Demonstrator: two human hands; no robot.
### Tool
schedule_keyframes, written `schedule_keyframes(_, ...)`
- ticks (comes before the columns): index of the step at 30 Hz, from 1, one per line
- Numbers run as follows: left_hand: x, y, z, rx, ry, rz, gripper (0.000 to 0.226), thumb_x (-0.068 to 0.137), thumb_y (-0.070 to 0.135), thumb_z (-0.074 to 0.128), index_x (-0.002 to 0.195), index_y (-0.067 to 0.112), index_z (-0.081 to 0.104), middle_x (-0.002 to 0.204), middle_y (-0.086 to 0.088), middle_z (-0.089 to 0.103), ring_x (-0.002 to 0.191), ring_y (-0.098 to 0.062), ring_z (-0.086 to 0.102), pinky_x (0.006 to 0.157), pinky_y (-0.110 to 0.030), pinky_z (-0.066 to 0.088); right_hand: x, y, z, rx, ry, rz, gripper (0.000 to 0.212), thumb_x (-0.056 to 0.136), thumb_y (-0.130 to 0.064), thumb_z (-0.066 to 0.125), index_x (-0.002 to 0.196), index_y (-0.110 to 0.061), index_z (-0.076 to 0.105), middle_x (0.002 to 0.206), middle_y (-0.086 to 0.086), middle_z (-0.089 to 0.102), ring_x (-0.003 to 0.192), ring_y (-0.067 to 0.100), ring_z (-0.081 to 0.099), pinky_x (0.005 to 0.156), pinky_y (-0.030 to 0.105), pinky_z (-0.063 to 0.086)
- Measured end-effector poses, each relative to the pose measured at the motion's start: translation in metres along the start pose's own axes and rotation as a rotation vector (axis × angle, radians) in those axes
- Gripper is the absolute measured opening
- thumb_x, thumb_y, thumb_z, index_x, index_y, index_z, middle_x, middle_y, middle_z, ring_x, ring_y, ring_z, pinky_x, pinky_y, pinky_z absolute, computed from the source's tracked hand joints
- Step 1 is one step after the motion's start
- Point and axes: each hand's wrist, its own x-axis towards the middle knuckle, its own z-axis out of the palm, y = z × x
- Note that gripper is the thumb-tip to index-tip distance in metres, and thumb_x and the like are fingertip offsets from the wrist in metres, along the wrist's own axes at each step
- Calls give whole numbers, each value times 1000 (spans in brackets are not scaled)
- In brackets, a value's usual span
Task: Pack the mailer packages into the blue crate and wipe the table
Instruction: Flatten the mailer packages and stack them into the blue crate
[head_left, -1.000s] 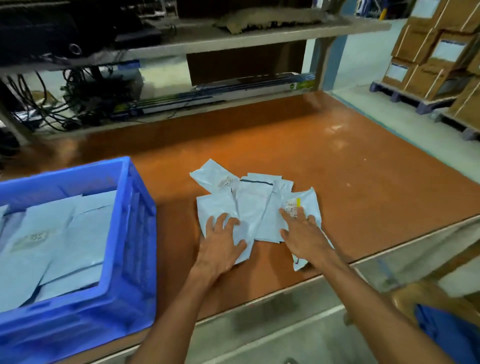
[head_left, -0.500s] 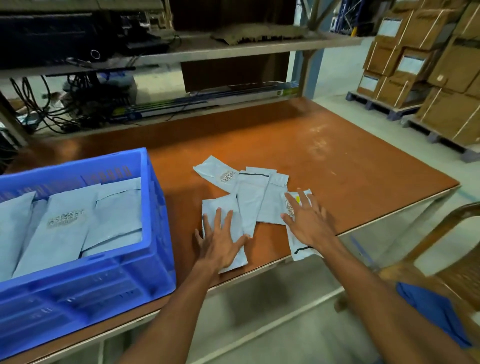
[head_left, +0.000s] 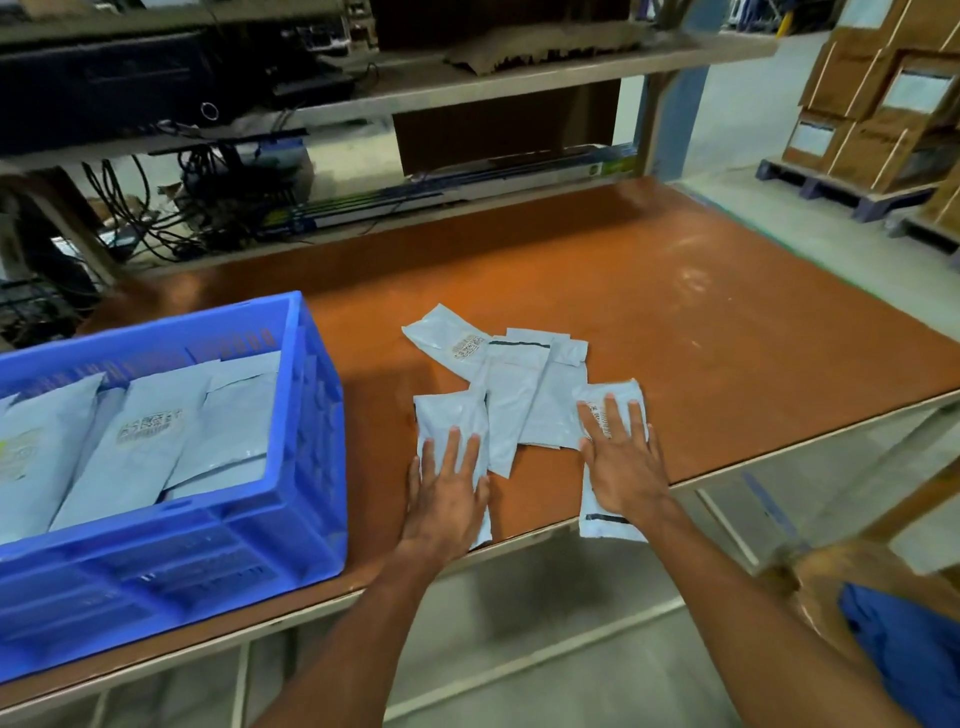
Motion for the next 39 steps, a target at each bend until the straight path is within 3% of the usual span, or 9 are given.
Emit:
schedule_keyframes(3,-2,4,-9,155,70,77,63,98,49,20,151,19,38,157,-8,34,145,-27,33,118,-44,32,1,6,0,0,20,-44,59,105,-35,26,157,-31,-2,166,1,-4,151,30,-12,122,49,5)
schedule_keyframes(6,-7,12,-25,307,181,181,40,68,34,82,103,13,78,118,-8,71,110,-26,67,91,-39,55,2,9,-6,15,72,-45,71,98,-17,44,157,-23,4,166,6,3,152,31,-5,121,48,10)
schedule_keyframes(12,16,8,-74,131,269,115,54,100,27,24,153,16,26,160,-12,26,149,-31,19,122,-45,18,19,-18,-46,146,375,-178,70,93,-3,56,155,-10,23,161,16,22,150,37,8,122,47,12)
schedule_keyframes(19,13,-49,-242,161,591,176,57,97,27,16,148,8,31,153,-16,36,146,-32,26,117,-46,24,20,-173,-176,554,576,-484,48,108,-28,28,156,-22,22,163,3,19,152,18,0,124,36,8)
schedule_keyframes(22,-19,-107,-285,251,702,207,39,95,12,43,127,-7,55,135,-25,51,127,-42,48,103,-51,44,8,-256,-202,698,542,-631,47,109,-28,28,155,-19,27,161,2,22,149,8,1,124,32,5)
schedule_keyframes(29,-63,-268,-245,348,161,43,42,86,15,27,84,-8,63,130,-34,51,107,-54,54,78,-58,50,-7,-417,-151,512,299,-757,47,107,-24,27,150,-8,34,151,16,40,145,30,25,121,33,5)
schedule_keyframes(32,-58,-290,-228,234,54,39,45,94,19,29,114,-4,62,143,-32,42,123,-55,45,93,-61,45,0,-443,-117,271,187,-617,50,106,-31,21,153,-18,25,156,11,29,148,34,15,118,52,19)
schedule_keyframes(34,-44,-304,-212,186,-43,-8,57,101,39,21,150,12,32,159,-25,19,144,-49,20,114,-58,26,4,-446,-97,121,-58,-519,56,105,-39,22,157,-24,9,164,7,8,151,35,-2,119,59,7)
schedule_keyframes(39,-23,-321,-174,215,-329,-124,99,66,65,-23,155,32,1,162,-5,-24,148,-41,-17,117,-62,8,1,-437,-75,-147,-293,-445,64,99,-61,14,154,-39,-12,163,-3,-21,148,32,-22,117,59,-12)
